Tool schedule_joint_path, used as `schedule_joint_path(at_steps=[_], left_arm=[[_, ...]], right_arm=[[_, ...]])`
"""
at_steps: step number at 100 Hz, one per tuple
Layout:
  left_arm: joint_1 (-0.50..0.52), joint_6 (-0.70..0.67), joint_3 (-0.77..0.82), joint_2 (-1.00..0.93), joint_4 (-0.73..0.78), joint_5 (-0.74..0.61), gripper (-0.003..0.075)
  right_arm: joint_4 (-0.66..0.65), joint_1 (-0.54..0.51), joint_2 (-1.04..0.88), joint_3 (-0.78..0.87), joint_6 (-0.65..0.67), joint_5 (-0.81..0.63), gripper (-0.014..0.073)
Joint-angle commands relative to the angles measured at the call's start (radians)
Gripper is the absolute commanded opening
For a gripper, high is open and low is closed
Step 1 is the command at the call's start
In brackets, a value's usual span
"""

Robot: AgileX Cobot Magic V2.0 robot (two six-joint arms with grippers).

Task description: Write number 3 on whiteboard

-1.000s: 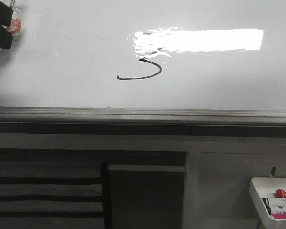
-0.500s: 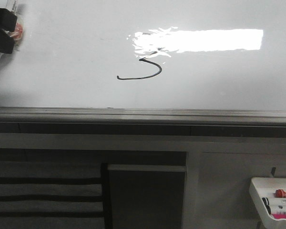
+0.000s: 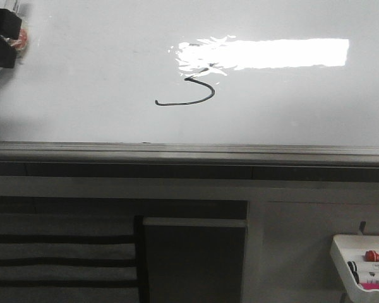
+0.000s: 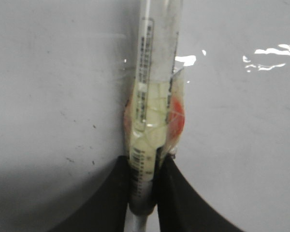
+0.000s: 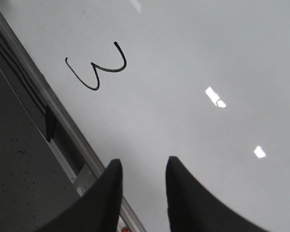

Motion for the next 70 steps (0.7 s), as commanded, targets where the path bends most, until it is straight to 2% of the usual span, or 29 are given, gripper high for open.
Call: schedule_joint_path(at_steps=[1,9,16,38,44,55,70], left_arm=[[0.002,-0.010,-0.026,-0.026,-0.016,-0.066,-0.0003],[0.002,-0.010,-0.026,-0.026,-0.016,-0.079,0.0026],[0.002,-0.010,-0.026,-0.026,-0.016,-0.080,0.0093],[0.002,-0.010,-0.026,-0.026,-0.006,-0.077,0.0400],[0.002,-0.010,-0.026,-0.026,-0.006,-0.077,0.0456],[0.002,-0.010,-0.026,-0.026,-0.006,-0.077,0.0520],[0.002,-0.010,-0.026,-0.035,0.003,-0.077,0.0524]], right_arm=[[0.007,-0.006,-0.007,-0.027,0.002,-0.077,0.0188],[0.006,-0.006,-0.007,-0.027,0.002,-0.088,0.0188],[0.006,-0.006,-0.007,-0.027,0.002,-0.093,0.0188],[0.006,-0.006,-0.007,-0.027,0.002,-0.111,0.0188],[0.006,-0.006,-0.007,-0.027,0.002,-0.116,0.0188],[0.006,-0.006,-0.007,-0.027,0.002,-0.121,0.0188],[0.006,-0.006,-0.007,-0.027,0.024,-0.121,0.0188]])
